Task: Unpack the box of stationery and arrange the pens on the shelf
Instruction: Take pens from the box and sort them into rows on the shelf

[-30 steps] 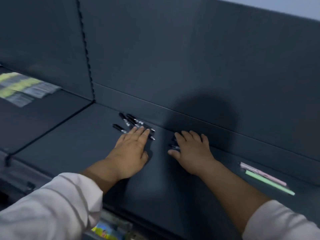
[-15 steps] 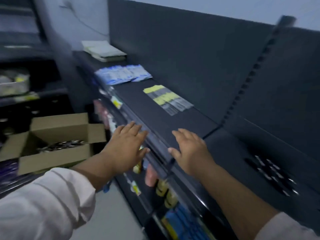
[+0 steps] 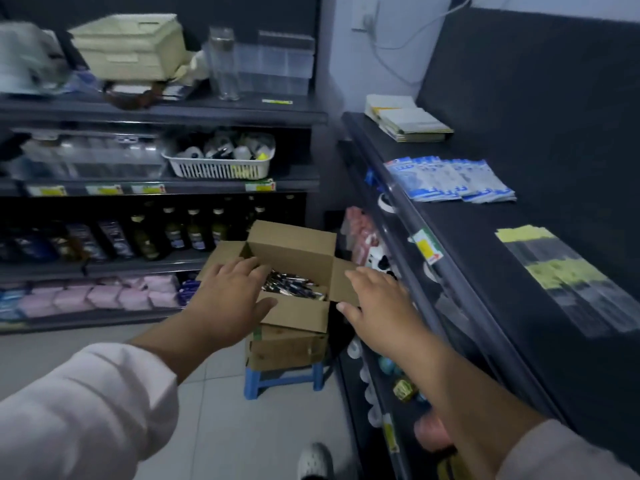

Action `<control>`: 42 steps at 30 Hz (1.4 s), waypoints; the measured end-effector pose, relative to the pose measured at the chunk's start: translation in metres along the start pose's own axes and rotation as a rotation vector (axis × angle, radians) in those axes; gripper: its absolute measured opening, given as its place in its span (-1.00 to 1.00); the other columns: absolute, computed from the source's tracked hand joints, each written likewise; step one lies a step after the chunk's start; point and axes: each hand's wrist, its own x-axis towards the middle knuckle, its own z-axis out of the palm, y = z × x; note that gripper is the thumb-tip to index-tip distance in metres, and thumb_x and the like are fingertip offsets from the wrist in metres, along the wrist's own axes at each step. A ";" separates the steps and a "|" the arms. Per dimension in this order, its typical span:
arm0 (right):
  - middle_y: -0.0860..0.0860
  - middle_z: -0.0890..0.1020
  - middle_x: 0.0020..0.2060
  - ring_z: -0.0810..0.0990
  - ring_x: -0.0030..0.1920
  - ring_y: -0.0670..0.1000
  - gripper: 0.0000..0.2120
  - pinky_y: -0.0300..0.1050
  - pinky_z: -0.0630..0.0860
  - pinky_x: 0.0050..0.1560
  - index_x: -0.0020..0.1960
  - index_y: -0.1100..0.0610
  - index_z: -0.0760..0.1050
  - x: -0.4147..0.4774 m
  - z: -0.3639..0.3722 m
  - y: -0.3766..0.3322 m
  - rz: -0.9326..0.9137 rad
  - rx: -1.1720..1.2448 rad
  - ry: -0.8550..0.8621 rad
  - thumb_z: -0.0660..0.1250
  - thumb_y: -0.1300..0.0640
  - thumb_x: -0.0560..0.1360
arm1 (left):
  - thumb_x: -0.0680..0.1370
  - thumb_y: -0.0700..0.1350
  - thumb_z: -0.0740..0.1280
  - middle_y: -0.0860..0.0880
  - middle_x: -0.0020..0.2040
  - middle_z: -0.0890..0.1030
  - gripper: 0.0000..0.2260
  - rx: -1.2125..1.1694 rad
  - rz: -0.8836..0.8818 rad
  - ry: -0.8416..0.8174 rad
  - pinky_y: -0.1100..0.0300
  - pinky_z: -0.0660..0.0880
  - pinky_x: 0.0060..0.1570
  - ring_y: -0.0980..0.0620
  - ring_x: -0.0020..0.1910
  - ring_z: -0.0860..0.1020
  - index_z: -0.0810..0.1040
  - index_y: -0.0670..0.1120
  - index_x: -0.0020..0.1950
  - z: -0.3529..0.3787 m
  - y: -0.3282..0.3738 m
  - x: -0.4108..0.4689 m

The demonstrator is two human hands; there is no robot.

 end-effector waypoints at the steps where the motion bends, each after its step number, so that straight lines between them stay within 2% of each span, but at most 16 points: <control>1: -0.03 0.19 0.49 0.13 0.47 0.04 -0.46 -0.03 0.06 0.45 0.52 0.02 0.12 0.019 0.005 0.000 -0.015 -0.005 -0.017 0.12 -0.11 0.60 | 0.59 0.18 0.11 -0.05 0.52 0.20 -0.46 -0.007 -0.022 -0.015 0.02 0.11 0.41 -0.05 0.48 0.18 0.14 0.01 0.52 0.003 -0.009 0.010; 3: -0.03 0.22 0.48 0.15 0.47 0.05 -0.47 0.00 0.09 0.46 0.51 0.02 0.14 0.043 0.011 0.001 -0.024 -0.014 -0.044 0.14 -0.10 0.60 | 0.59 0.16 0.12 -0.05 0.50 0.25 -0.47 -0.035 -0.049 -0.039 0.03 0.18 0.37 -0.06 0.44 0.26 0.15 0.00 0.51 0.007 -0.019 0.025; 7: -0.01 0.23 0.48 0.20 0.45 0.08 -0.47 0.01 0.18 0.44 0.50 0.02 0.16 0.122 0.033 0.015 -0.022 0.029 -0.123 0.18 -0.07 0.59 | 0.58 0.13 0.18 -0.06 0.38 0.41 -0.49 -0.174 -0.135 -0.058 0.09 0.40 0.16 -0.06 0.24 0.46 0.25 -0.05 0.48 0.026 -0.050 0.089; 14: 0.03 0.36 0.39 0.31 0.36 0.10 -0.50 0.02 0.35 0.33 0.47 0.03 0.21 0.261 0.082 0.045 0.033 0.050 -0.323 0.19 -0.06 0.57 | 0.57 0.06 0.22 -0.11 0.23 0.49 -0.59 -0.231 -0.266 -0.246 0.10 0.44 0.07 -0.09 0.16 0.48 0.32 -0.02 0.39 0.079 -0.092 0.211; 17: 0.05 0.36 0.39 0.29 0.39 0.11 -0.51 0.00 0.33 0.35 0.46 0.03 0.22 0.303 0.111 0.051 0.070 0.062 -0.403 0.21 -0.04 0.57 | 0.54 0.03 0.25 -0.11 0.21 0.50 -0.59 -0.233 -0.260 -0.338 0.10 0.45 0.04 -0.11 0.14 0.49 0.33 -0.01 0.37 0.111 -0.111 0.249; 19: 0.06 0.35 0.40 0.28 0.40 0.11 -0.50 -0.02 0.32 0.36 0.47 0.04 0.22 0.327 0.134 0.054 0.098 0.090 -0.445 0.23 -0.02 0.57 | 0.53 0.00 0.27 -0.11 0.22 0.49 -0.57 -0.197 -0.237 -0.377 0.11 0.44 0.03 -0.12 0.15 0.49 0.31 -0.01 0.38 0.133 -0.123 0.269; 23: 0.06 0.34 0.39 0.34 0.36 0.09 -0.46 -0.06 0.37 0.31 0.48 0.06 0.20 0.361 0.187 0.061 0.140 0.144 -0.516 0.27 -0.01 0.55 | 0.51 -0.03 0.29 -0.10 0.32 0.42 -0.45 -0.093 -0.143 -0.451 0.08 0.42 0.14 -0.12 0.25 0.43 0.22 -0.02 0.47 0.182 -0.143 0.305; 26: 0.05 0.34 0.40 0.35 0.35 0.06 -0.43 -0.05 0.41 0.29 0.48 0.06 0.21 0.382 0.233 0.067 0.157 0.182 -0.543 0.30 0.00 0.53 | 0.49 -0.02 0.28 -0.08 0.32 0.42 -0.46 -0.042 -0.082 -0.454 0.11 0.42 0.16 -0.11 0.27 0.41 0.24 -0.01 0.45 0.226 -0.162 0.329; 30: 0.04 0.36 0.36 0.37 0.31 0.06 -0.39 -0.03 0.44 0.26 0.46 0.04 0.23 0.406 0.290 0.075 0.157 0.189 -0.577 0.36 -0.04 0.48 | 0.49 0.03 0.31 -0.09 0.41 0.34 -0.38 0.016 0.002 -0.474 0.08 0.35 0.27 -0.11 0.37 0.32 0.17 -0.04 0.50 0.283 -0.178 0.356; 33: 0.07 0.30 0.42 0.29 0.38 0.11 -0.26 0.03 0.34 0.36 0.49 0.06 0.16 0.419 0.327 0.081 0.149 0.100 -0.587 0.40 -0.11 0.43 | 0.49 0.14 0.33 -0.11 0.48 0.23 -0.27 0.076 0.079 -0.524 0.02 0.23 0.37 -0.12 0.47 0.18 0.08 -0.08 0.53 0.322 -0.186 0.372; 37: 0.05 0.04 0.54 0.05 0.51 0.13 0.02 0.03 0.13 0.48 0.56 0.07 -0.12 0.427 0.366 0.089 0.178 0.072 -0.732 0.44 -0.20 0.37 | 0.46 0.21 0.34 -0.11 0.54 0.09 -0.15 0.094 0.201 -0.596 -0.02 0.08 0.45 -0.12 0.51 0.07 -0.05 -0.08 0.55 0.365 -0.189 0.382; 40: 0.05 0.00 0.55 0.00 0.52 0.12 0.13 0.04 0.08 0.49 0.56 0.06 -0.17 0.428 0.385 0.093 0.191 0.062 -0.765 0.48 -0.26 0.29 | 0.44 0.19 0.37 -0.13 0.51 0.11 -0.12 0.055 0.272 -0.597 -0.02 0.09 0.43 -0.14 0.48 0.11 -0.08 -0.06 0.55 0.383 -0.185 0.388; 42: 0.05 0.03 0.54 0.03 0.51 0.13 0.11 0.04 0.09 0.48 0.56 0.04 -0.15 0.431 0.391 0.094 0.212 0.063 -0.739 0.47 -0.25 0.30 | 0.44 0.18 0.38 -0.14 0.47 0.16 -0.12 0.050 0.302 -0.579 -0.02 0.14 0.40 -0.15 0.44 0.15 -0.09 -0.04 0.55 0.391 -0.181 0.390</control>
